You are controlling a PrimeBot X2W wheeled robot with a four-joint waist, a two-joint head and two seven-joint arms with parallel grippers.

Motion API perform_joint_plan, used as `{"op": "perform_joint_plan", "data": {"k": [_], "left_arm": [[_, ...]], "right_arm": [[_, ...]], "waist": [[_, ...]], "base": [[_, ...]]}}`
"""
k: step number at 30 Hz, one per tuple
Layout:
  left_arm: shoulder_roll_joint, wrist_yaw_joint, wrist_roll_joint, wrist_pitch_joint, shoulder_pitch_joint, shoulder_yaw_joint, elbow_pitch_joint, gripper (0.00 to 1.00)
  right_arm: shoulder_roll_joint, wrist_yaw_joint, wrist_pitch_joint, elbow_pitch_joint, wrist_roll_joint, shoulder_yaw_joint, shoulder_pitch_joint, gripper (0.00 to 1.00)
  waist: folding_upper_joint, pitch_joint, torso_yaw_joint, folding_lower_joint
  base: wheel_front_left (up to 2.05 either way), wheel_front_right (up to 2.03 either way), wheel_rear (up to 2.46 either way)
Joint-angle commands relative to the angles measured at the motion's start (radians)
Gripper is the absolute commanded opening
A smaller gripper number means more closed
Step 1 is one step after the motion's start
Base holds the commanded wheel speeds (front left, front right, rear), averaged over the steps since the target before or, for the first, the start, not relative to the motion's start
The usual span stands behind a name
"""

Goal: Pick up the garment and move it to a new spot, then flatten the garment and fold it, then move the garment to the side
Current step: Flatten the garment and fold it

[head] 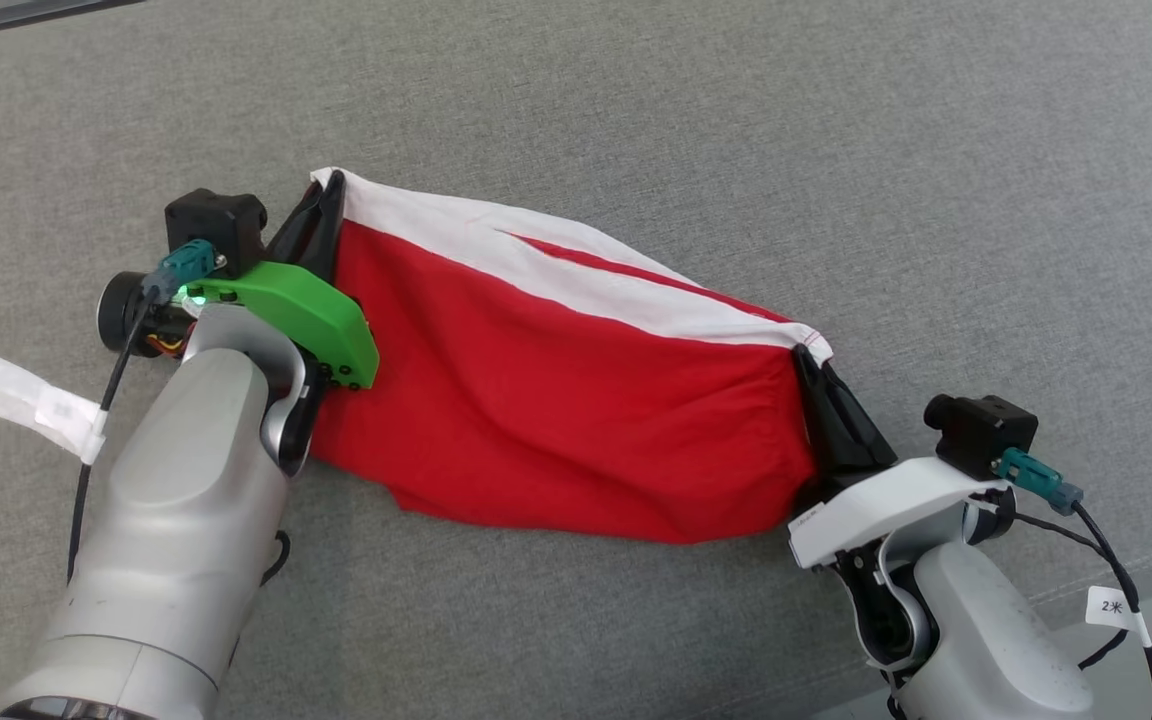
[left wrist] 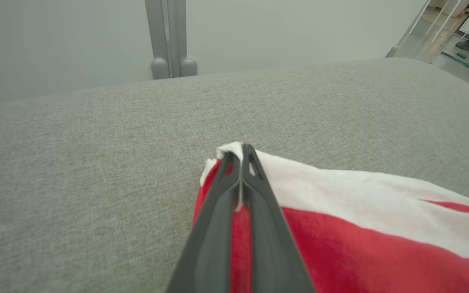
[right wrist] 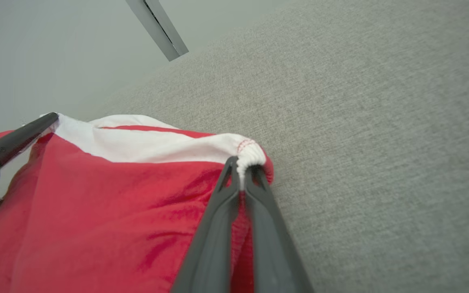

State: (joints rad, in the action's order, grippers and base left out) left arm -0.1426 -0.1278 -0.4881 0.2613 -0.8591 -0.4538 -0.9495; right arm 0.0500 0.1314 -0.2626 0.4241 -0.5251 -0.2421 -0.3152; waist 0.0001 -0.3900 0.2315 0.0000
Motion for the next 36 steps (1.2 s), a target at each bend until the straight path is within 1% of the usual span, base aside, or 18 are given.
{"op": "perform_joint_plan", "data": {"k": [1,5,6,7,8,9,10,14,19,25,30,36], "left_arm": [[-0.01,-0.003,-0.002,0.005,-0.023,0.005,-0.016,0.0],[-0.01,0.0,0.001,0.004,-0.035,0.023,-0.047,0.0],[-0.009,0.0,0.0,0.004,-0.035,0.027,-0.057,0.0],[-0.007,0.002,0.001,0.004,-0.038,0.031,-0.063,0.07],[-0.006,0.004,0.004,0.004,-0.042,0.035,-0.066,0.31],[-0.006,0.004,0.006,0.004,-0.043,0.04,-0.068,0.55],[-0.005,0.004,0.008,0.004,-0.043,0.043,-0.069,1.0],[0.013,0.002,0.013,0.004,-0.023,0.044,-0.067,1.0],[0.033,-0.001,0.001,0.004,0.036,0.042,-0.046,1.0],[0.048,0.001,0.002,0.001,0.121,0.017,-0.065,1.0],[0.06,0.02,-0.01,-0.084,0.169,-0.002,-0.11,1.0],[0.069,0.032,-0.045,-0.176,0.18,0.006,-0.134,1.0]], "right_arm": [[0.001,-0.001,-0.003,-0.002,-0.005,-0.001,-0.014,0.0],[0.001,-0.001,-0.003,-0.005,-0.011,-0.006,-0.014,0.0],[0.001,-0.001,-0.003,-0.006,-0.012,-0.007,-0.013,0.02],[0.001,-0.001,-0.003,-0.008,-0.017,-0.006,-0.011,0.3],[0.001,-0.001,-0.003,-0.011,-0.019,-0.005,-0.009,0.53],[0.001,-0.001,-0.003,-0.014,-0.022,-0.003,-0.006,1.0],[0.001,-0.001,-0.003,-0.016,-0.023,-0.001,-0.003,1.0],[0.001,-0.001,-0.003,-0.028,-0.004,0.02,0.022,1.0],[0.001,-0.001,-0.003,-0.047,0.033,0.071,0.07,1.0],[0.001,-0.001,-0.003,-0.071,0.124,0.159,0.153,1.0],[0.001,-0.001,-0.002,-0.101,0.203,0.224,0.22,1.0],[0.001,-0.001,0.02,-0.138,0.206,0.24,0.248,1.0]], "waist": [[-0.0001,0.0,0.004,0.0],[-0.0001,0.003,0.011,0.0],[-0.0001,0.004,0.012,0.0],[-0.0001,0.006,0.013,0.0],[-0.0001,0.007,0.013,0.0],[-0.0001,0.009,0.014,0.0],[-0.0001,0.011,0.013,0.0],[-0.0001,0.031,0.004,0.0],[-0.0001,0.078,-0.02,0.0],[-0.0001,0.154,-0.058,0.0],[-0.0001,0.211,-0.087,0.0],[-0.0001,0.234,-0.086,0.0]], "base": [[0.0,0.0,0.0],[0.0,0.0,0.0],[0.0,0.0,0.0],[0.0,0.0,0.0],[0.0,0.0,0.0],[0.0,0.0,0.0],[0.0,0.0,0.0],[0.0,0.0,0.0],[0.0,0.0,0.0],[0.0,0.0,0.0],[0.0,0.0,0.0],[0.0,0.0,0.0]]}}
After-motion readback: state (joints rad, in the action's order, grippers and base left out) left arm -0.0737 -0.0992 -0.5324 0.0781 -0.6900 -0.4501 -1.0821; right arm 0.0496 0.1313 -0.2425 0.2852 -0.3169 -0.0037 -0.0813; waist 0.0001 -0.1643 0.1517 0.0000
